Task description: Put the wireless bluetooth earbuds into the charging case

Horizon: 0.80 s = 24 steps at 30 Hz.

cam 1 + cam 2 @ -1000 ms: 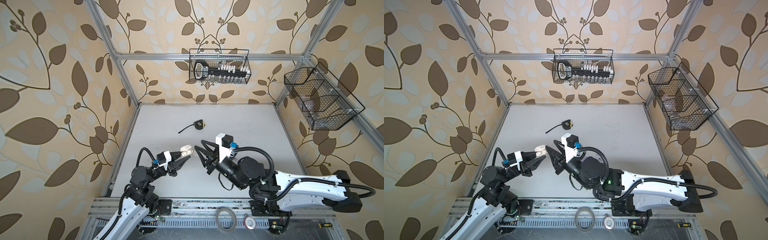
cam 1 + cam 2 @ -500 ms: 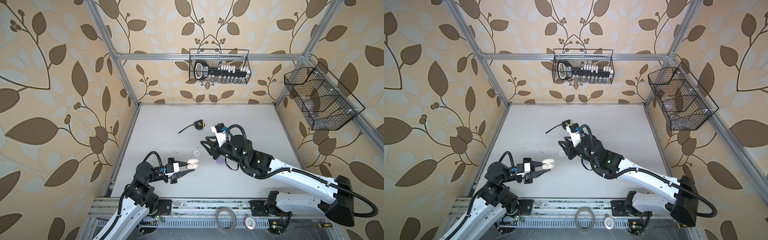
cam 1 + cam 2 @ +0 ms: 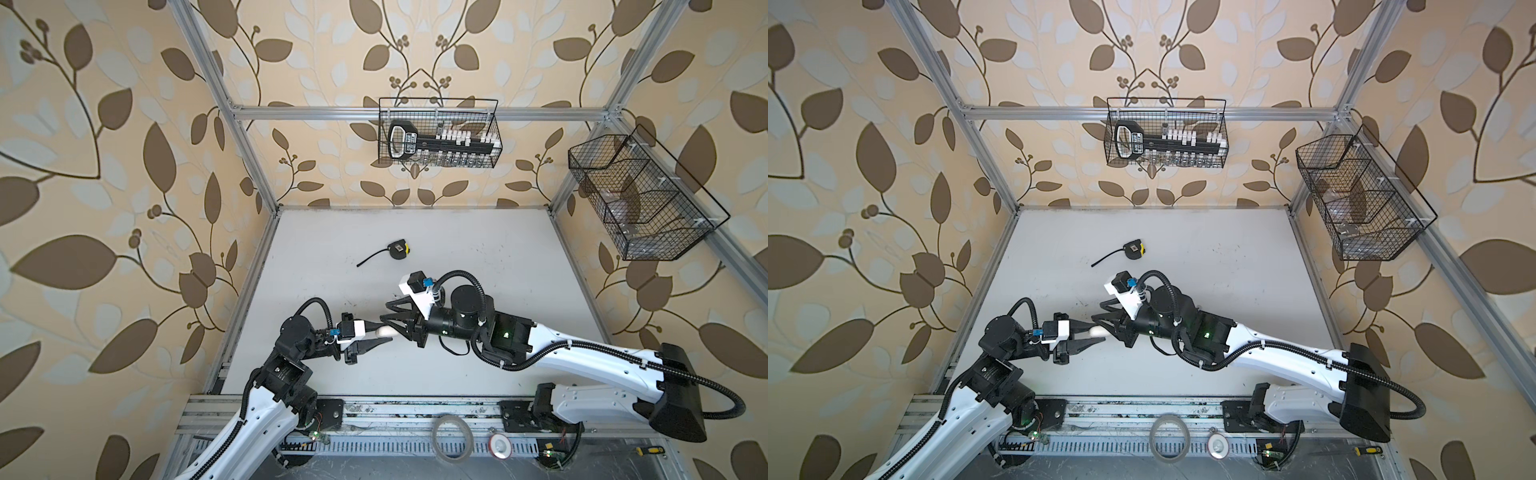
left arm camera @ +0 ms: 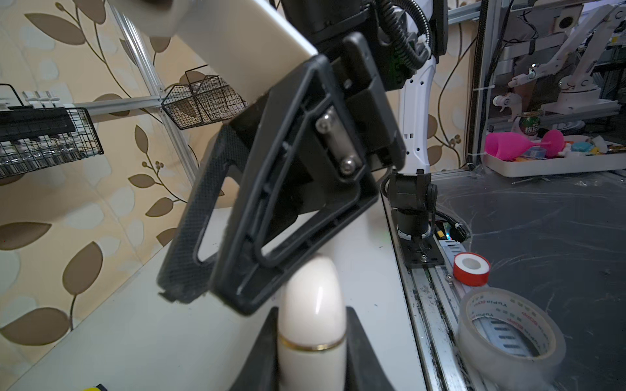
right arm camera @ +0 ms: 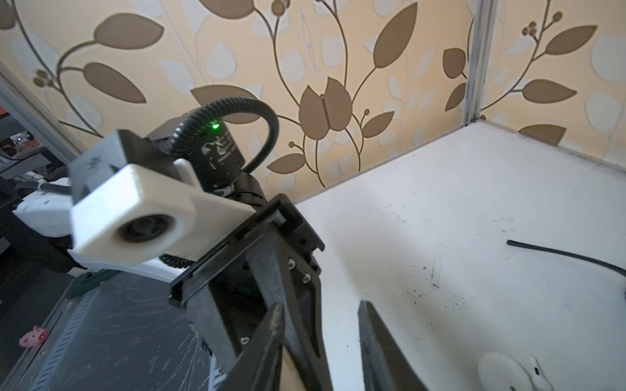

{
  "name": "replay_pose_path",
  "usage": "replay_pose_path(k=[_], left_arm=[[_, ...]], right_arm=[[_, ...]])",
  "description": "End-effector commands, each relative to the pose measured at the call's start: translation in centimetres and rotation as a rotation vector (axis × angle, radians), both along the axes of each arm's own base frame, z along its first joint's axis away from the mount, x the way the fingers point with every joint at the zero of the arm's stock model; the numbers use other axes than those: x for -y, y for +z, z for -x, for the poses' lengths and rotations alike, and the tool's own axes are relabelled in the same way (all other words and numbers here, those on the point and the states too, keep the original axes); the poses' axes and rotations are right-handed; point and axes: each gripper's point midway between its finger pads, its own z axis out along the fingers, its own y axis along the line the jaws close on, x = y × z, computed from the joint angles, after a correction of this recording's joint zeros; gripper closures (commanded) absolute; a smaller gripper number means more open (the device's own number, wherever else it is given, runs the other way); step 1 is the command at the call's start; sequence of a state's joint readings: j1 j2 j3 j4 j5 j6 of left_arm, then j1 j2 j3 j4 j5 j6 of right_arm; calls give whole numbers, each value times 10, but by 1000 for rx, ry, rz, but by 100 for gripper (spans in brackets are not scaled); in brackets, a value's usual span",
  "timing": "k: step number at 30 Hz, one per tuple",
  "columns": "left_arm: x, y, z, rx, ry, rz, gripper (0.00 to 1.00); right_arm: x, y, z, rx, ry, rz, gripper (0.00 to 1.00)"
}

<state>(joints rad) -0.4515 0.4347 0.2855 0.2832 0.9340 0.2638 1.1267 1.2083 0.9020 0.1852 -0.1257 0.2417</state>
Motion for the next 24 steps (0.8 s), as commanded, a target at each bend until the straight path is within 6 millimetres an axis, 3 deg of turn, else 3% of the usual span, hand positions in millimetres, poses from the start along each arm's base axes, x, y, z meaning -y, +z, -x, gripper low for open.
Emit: replay_pose_path(k=[1,3,5,9,12,14,19,24], left_arm=[[-2,29,-8,64,50,37,100],[-5,34,-27,-5,140,60,100],[-16,38,-62,-130,325,113,100],[-50,20,-136,-360,710,171,100],[-78,-1,-186,-588,898,219,100],[-91,-20,-213,-761,921,225,100],[-130,-77,-264,-1014,1006,325,100],[-149,-134,-293,-1236,1047,324,100]], right_arm=[[12,7,2,73,-56,-13,64],[29,12,-9,78,-152,-41,65],[52,20,-23,62,-260,-87,64],[108,22,-56,-5,-481,-181,62],[151,-2,-83,-84,-662,-214,60],[173,-24,-98,-155,-745,-220,62],[198,-68,-117,-202,-826,-121,59],[193,-103,-122,-189,-789,-7,51]])
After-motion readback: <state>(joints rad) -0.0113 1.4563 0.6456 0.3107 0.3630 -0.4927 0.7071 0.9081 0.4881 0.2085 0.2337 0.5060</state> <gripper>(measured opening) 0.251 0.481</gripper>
